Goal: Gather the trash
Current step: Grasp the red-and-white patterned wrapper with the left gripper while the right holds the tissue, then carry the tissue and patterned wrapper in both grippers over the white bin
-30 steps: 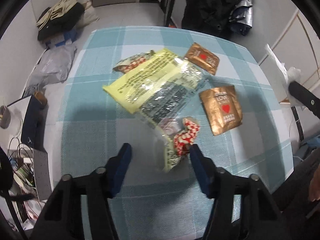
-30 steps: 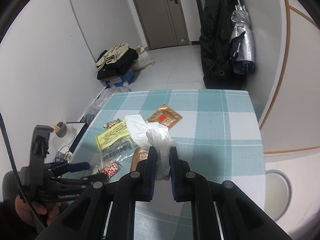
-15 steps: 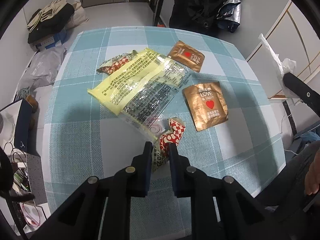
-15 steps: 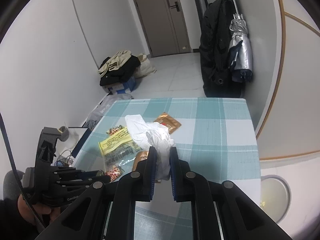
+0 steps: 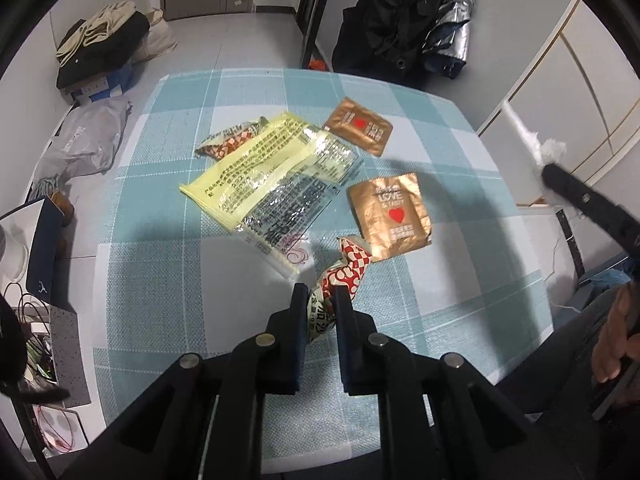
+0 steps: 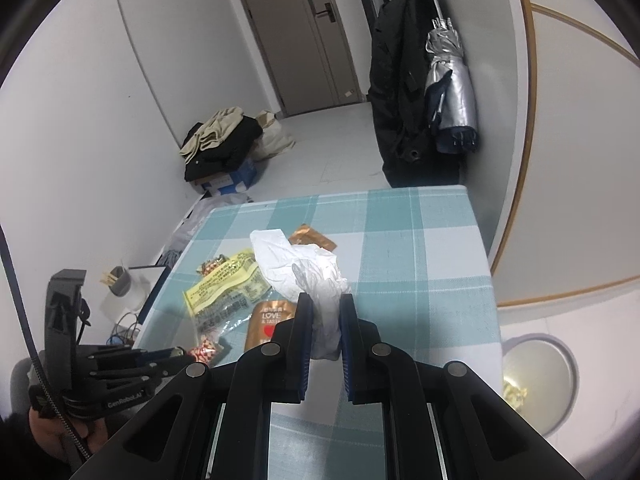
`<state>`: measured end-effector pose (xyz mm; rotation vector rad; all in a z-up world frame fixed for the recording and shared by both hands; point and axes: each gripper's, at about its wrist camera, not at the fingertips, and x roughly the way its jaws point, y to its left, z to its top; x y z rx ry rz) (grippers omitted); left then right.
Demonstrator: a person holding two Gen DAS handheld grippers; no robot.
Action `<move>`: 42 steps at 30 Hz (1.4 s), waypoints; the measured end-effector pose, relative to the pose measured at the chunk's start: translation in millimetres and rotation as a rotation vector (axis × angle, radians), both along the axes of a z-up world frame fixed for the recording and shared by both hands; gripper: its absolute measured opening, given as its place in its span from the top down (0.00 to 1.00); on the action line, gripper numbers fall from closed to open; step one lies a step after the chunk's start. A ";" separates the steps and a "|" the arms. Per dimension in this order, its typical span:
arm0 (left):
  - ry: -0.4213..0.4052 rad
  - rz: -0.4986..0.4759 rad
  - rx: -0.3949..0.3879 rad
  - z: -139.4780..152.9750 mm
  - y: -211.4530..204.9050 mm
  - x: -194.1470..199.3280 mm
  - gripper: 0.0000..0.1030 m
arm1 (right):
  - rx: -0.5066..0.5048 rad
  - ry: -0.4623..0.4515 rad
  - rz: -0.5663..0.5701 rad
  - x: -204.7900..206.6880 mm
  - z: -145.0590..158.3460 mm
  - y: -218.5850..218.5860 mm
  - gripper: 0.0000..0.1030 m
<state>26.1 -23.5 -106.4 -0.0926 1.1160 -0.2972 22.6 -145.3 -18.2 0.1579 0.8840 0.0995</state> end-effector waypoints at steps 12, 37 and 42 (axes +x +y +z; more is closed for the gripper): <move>-0.066 0.023 -0.067 17.2 13.2 -4.0 0.91 | -0.026 0.032 0.031 3.1 -7.5 21.6 0.88; -0.266 0.042 -0.210 94.9 20.6 -17.5 0.91 | -0.072 -0.042 0.031 -37.7 56.3 19.8 0.88; -0.299 0.032 -0.252 114.5 5.9 -22.1 0.91 | -0.065 -0.103 0.025 -52.0 85.4 6.5 0.88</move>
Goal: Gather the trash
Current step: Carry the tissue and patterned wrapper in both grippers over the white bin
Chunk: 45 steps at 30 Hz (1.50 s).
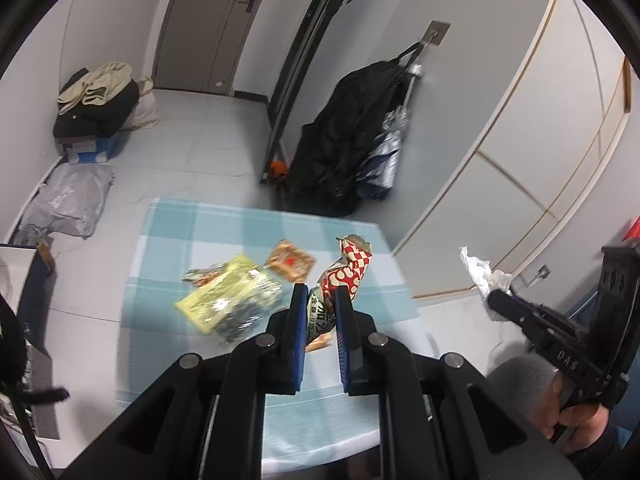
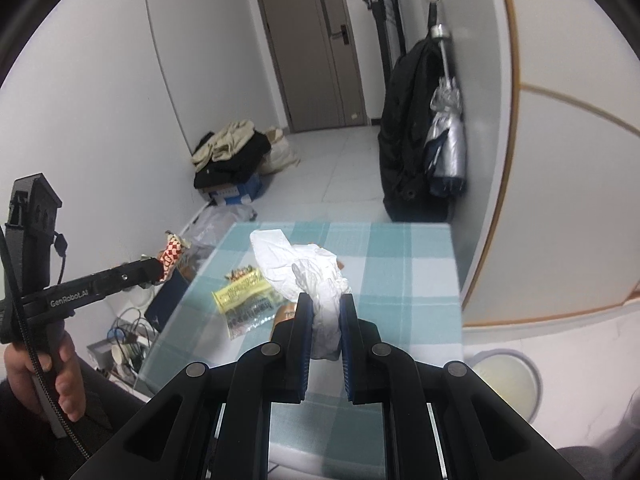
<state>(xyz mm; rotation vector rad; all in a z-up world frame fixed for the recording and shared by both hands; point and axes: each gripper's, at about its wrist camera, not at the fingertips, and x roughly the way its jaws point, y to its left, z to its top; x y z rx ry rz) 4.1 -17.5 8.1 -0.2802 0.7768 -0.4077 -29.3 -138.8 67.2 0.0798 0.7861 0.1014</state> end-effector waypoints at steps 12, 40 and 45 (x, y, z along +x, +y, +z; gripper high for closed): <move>-0.100 -0.085 0.014 43.0 -72.6 -1.6 0.91 | 0.023 -0.110 -0.054 -29.1 45.9 -53.0 0.88; 0.112 -0.457 0.053 -23.7 -295.8 49.4 0.91 | 0.106 0.030 -0.498 -85.0 -7.6 -287.0 0.88; 0.207 -0.485 0.083 -59.9 -317.2 63.3 0.91 | 0.185 0.125 -0.557 -78.2 -57.1 -317.7 0.88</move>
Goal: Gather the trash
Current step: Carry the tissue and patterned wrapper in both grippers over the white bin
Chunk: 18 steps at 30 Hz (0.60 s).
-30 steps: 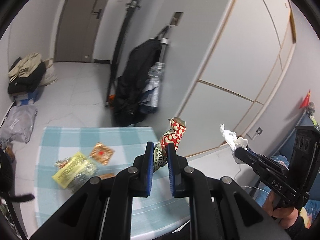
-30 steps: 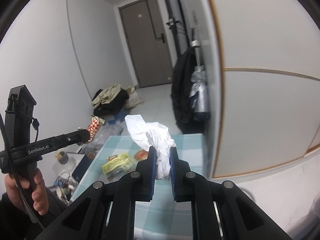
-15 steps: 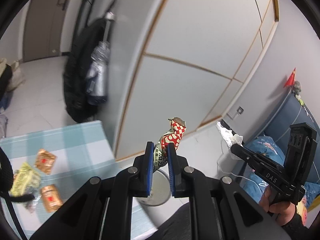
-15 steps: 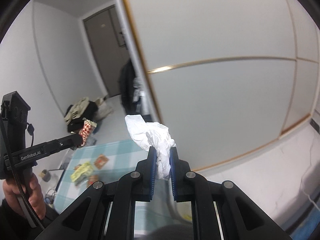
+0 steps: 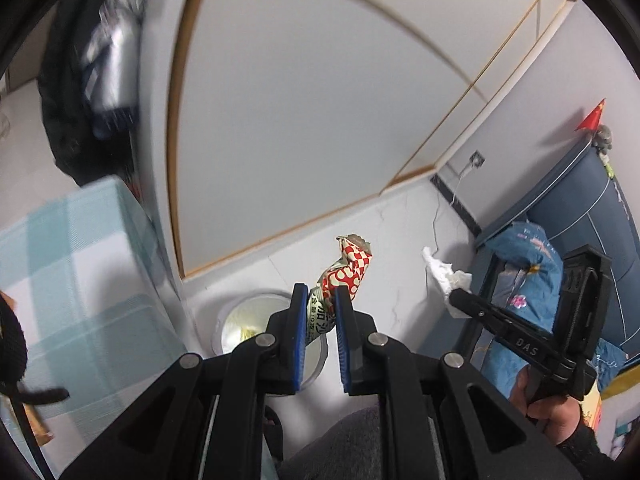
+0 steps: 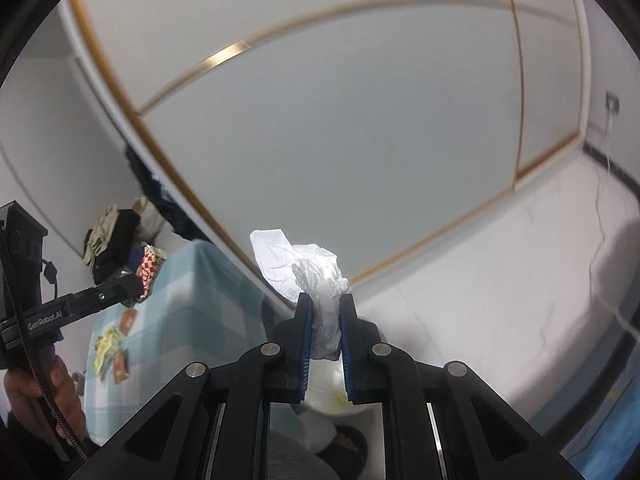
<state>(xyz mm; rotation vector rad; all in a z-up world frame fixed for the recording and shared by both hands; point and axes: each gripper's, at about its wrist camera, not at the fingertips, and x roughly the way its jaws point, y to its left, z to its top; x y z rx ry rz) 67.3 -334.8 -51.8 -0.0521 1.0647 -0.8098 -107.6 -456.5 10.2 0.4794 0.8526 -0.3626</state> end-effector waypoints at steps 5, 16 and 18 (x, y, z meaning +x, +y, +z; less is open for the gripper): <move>0.106 0.002 0.051 -36.0 -9.9 11.9 0.91 | 0.109 0.085 -0.039 6.7 -55.4 -21.4 0.88; 0.238 0.015 0.115 -80.0 -14.2 30.7 0.91 | 0.322 0.250 0.000 39.6 -164.5 -43.8 0.87; 0.256 0.011 0.135 -86.2 -17.7 32.0 0.91 | 0.342 0.276 0.024 47.6 -180.1 -41.0 0.86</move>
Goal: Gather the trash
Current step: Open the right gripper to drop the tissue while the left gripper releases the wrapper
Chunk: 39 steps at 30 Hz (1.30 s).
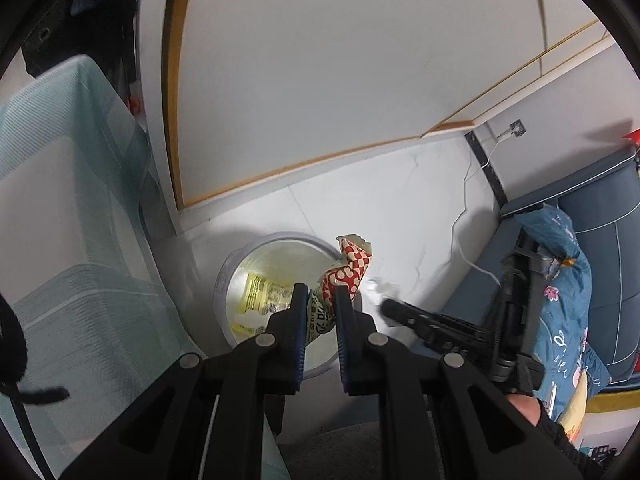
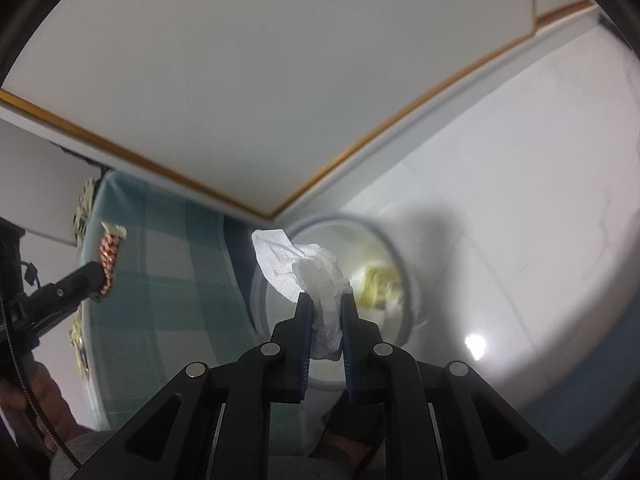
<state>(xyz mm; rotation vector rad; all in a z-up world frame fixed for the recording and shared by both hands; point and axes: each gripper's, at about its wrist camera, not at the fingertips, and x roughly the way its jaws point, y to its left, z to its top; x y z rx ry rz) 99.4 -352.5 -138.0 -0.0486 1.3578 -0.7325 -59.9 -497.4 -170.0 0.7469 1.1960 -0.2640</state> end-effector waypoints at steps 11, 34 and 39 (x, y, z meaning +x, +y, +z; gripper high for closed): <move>0.058 -0.033 0.053 -16.7 -22.1 3.3 0.91 | 0.142 0.110 0.025 12.2 -55.0 1.1 0.54; 0.178 -0.076 0.194 -54.2 -49.8 3.0 0.90 | 0.029 0.014 -0.139 -30.9 -8.1 -33.6 0.29; 0.213 -0.069 0.233 -62.8 -49.1 -0.3 0.90 | 0.035 0.011 -0.148 -32.5 -9.7 -32.1 0.27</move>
